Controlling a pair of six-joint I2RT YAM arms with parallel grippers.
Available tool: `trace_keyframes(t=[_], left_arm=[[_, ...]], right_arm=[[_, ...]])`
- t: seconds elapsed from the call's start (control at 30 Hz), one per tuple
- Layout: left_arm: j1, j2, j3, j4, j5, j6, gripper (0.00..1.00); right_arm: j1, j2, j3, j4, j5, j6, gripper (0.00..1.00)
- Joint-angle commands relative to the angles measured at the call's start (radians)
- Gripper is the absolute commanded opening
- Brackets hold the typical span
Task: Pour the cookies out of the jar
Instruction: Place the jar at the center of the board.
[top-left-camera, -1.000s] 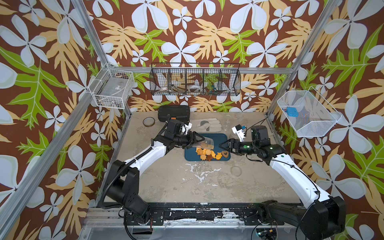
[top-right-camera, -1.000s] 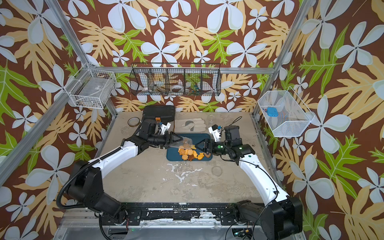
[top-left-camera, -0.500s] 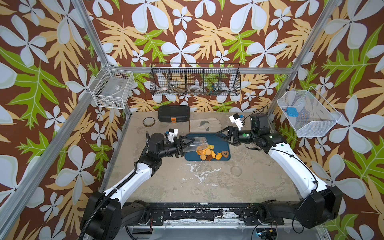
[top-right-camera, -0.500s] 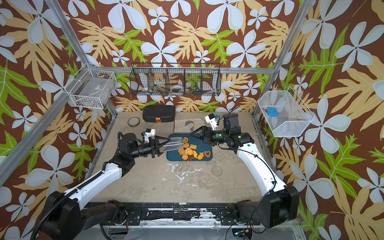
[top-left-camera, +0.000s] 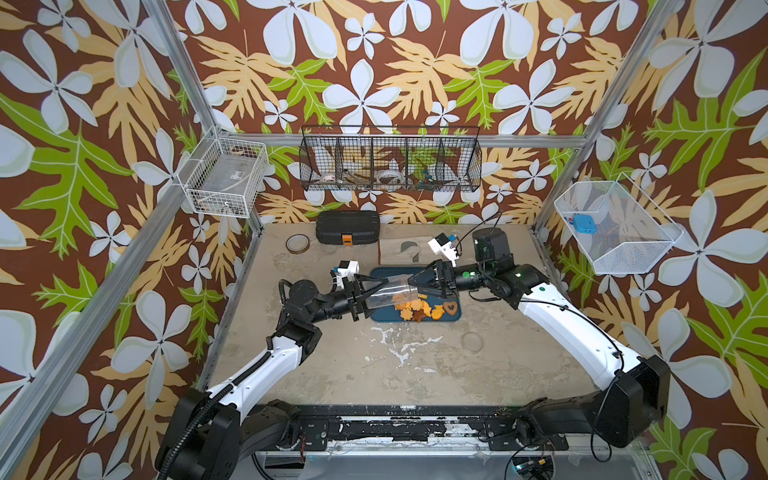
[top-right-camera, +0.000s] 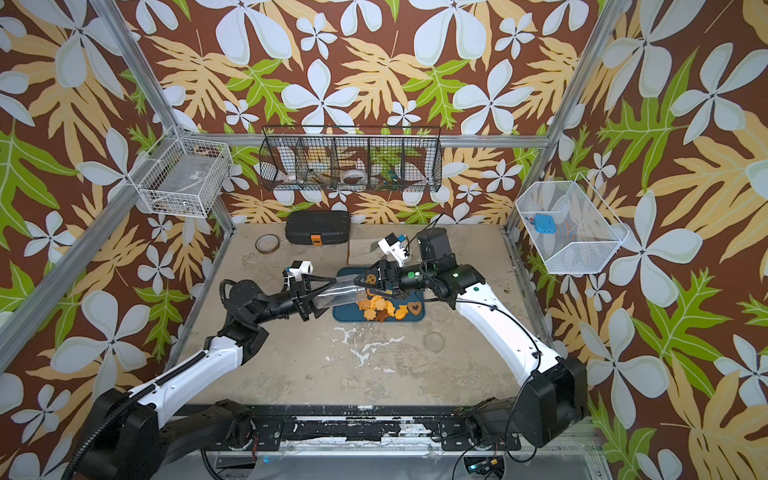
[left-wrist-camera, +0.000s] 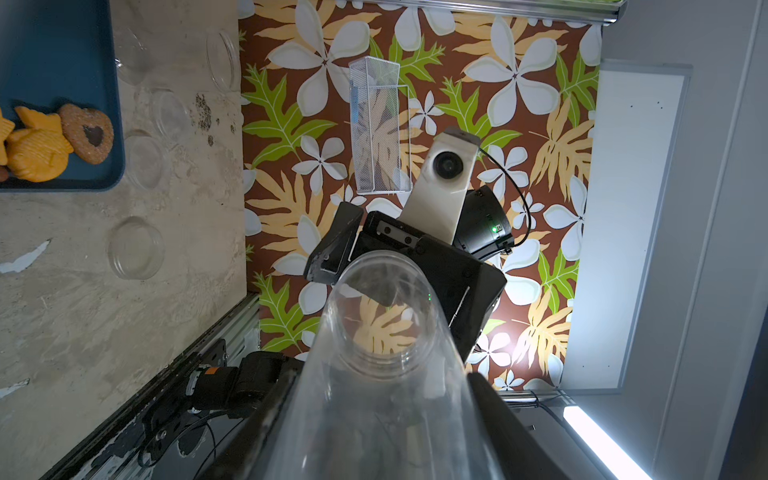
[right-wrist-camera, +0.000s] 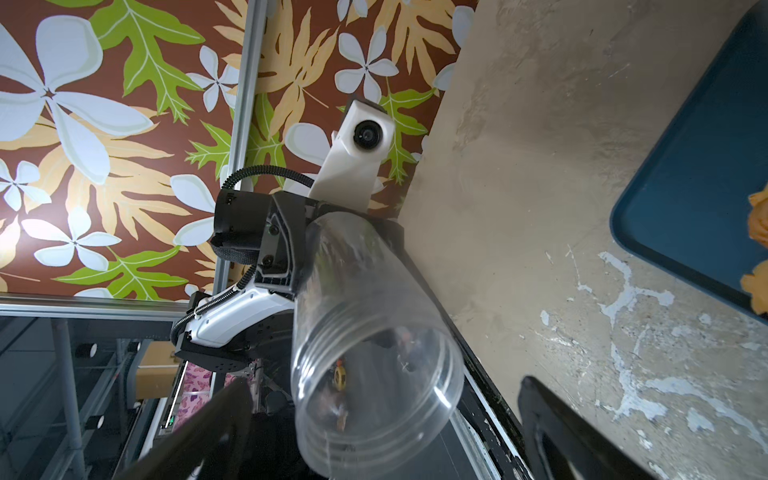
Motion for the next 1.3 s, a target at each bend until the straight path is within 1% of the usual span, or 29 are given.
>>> trace_keyframes(t=[0.0, 0.1, 0.33, 0.57, 0.73, 1.07, 1.27], left_arm=[[0.002, -0.008, 0.001, 0.053, 0.016, -0.02, 0.51], [0.001, -0.011, 0.001, 0.053, 0.016, -0.021, 0.51], [-0.006, -0.012, -0.001, 0.053, 0.016, -0.02, 0.52], [-0.011, -0.013, -0.001, 0.053, 0.016, -0.021, 0.52], [-0.011, -0.01, -0.002, 0.053, 0.015, -0.021, 0.52], [-0.011, -0.004, 0.001, 0.053, 0.012, -0.022, 0.53], [-0.011, 0.0, 0.001, 0.051, 0.012, -0.022, 0.55]], right_arm=[[0.026, 0.01, 0.01, 0.064, -0.023, 0.028, 0.99], [0.046, 0.012, -0.001, 0.086, -0.027, 0.04, 0.97], [0.053, 0.004, -0.037, 0.189, -0.046, 0.11, 0.91], [0.068, 0.009, -0.052, 0.248, -0.058, 0.159, 0.87], [0.088, 0.015, -0.059, 0.26, -0.055, 0.166, 0.83], [0.091, 0.01, -0.067, 0.26, -0.04, 0.161, 0.7], [0.09, 0.011, -0.072, 0.262, -0.03, 0.161, 0.69]])
